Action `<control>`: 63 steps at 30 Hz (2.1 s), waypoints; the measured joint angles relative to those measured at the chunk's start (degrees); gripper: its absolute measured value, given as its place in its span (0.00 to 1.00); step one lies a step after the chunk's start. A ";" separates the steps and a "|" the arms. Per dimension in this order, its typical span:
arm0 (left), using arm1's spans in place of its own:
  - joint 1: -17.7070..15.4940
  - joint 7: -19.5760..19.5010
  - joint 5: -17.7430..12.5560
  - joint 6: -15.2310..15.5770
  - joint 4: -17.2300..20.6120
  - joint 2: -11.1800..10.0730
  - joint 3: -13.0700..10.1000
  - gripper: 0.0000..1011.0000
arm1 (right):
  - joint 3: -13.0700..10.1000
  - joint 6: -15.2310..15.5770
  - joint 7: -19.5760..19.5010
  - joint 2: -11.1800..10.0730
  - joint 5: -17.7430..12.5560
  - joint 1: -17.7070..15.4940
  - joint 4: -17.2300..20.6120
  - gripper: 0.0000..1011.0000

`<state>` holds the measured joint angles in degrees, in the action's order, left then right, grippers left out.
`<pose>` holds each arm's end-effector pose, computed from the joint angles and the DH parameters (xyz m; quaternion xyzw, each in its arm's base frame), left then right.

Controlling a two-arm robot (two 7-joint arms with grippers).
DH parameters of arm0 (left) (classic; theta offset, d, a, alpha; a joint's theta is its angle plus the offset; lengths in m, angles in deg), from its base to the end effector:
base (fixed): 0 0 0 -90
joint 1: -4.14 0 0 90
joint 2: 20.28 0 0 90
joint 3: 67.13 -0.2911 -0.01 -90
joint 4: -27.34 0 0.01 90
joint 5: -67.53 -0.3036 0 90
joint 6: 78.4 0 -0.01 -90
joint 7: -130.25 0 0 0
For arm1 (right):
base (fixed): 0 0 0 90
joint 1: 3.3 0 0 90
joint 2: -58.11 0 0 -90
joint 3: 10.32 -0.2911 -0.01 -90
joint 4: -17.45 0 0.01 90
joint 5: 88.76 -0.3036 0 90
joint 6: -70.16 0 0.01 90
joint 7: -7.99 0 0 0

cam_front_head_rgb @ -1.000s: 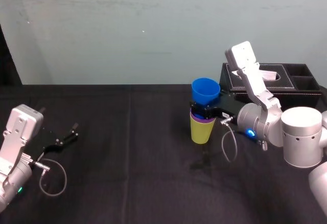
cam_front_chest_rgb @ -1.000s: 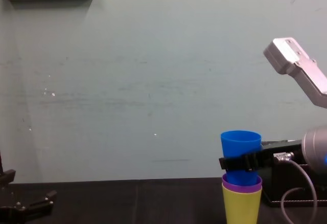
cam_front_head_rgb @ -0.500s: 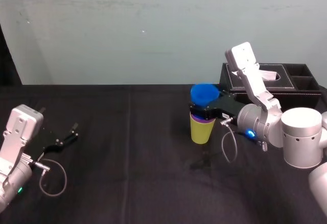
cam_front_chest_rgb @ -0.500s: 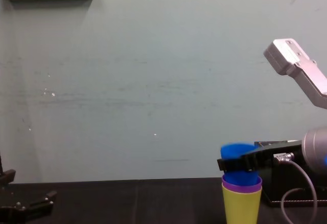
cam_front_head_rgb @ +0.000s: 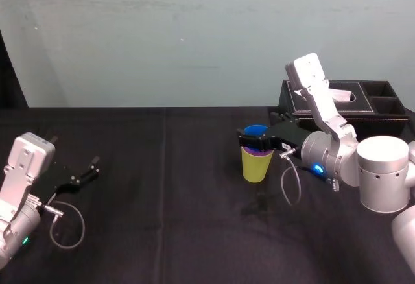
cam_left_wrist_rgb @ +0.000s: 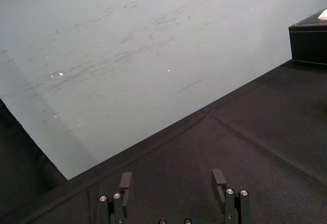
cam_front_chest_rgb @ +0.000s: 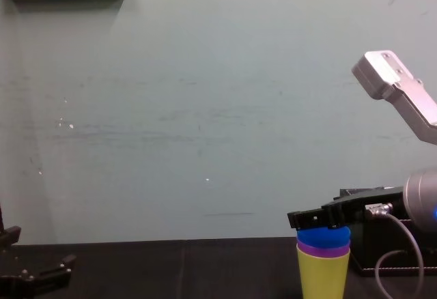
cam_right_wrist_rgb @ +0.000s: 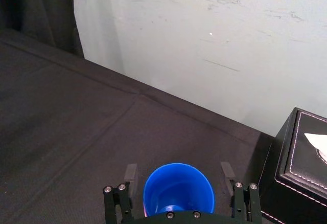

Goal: Stack the three plastic cups sequentially using one hand.

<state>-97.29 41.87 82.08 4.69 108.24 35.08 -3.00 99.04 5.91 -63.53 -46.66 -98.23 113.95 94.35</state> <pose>0.3533 0.0846 -0.3022 0.1414 -0.1324 0.5799 0.7913 0.4394 0.0046 -0.2123 -0.1746 0.0371 -0.4941 0.8509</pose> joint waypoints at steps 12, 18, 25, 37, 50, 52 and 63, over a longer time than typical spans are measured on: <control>0.00 0.00 0.00 0.00 0.00 0.00 0.00 0.99 | -1.43 -4.36 -0.28 -0.20 -0.67 -2.51 1.89 0.99; 0.00 0.00 0.00 0.00 0.00 0.00 0.00 0.99 | -3.03 -8.90 -1.05 -0.98 -1.57 -6.31 4.64 0.99; 0.00 0.00 0.00 0.00 0.00 0.00 0.00 0.99 | -5.56 -14.25 -3.47 -1.67 -2.32 -12.30 8.16 0.99; 0.00 0.00 0.00 0.00 0.00 0.00 0.00 0.99 | -6.63 -25.35 -7.88 0.61 1.27 -19.52 6.52 0.99; 0.00 0.00 0.00 0.00 0.00 0.00 0.00 0.99 | -6.88 -29.31 -8.98 1.60 3.41 -20.30 5.18 0.99; 0.00 0.00 0.00 0.00 0.00 0.00 0.00 0.99 | -6.87 -29.23 -8.97 1.58 3.36 -20.30 5.19 0.99; 0.00 0.00 0.00 0.00 0.00 0.00 0.00 0.99 | -6.81 -28.97 -8.94 1.53 3.19 -20.25 5.25 0.99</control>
<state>-97.29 41.87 82.08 4.69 108.23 35.08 -3.00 92.23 -23.07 -72.48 -45.13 -95.04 93.70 99.60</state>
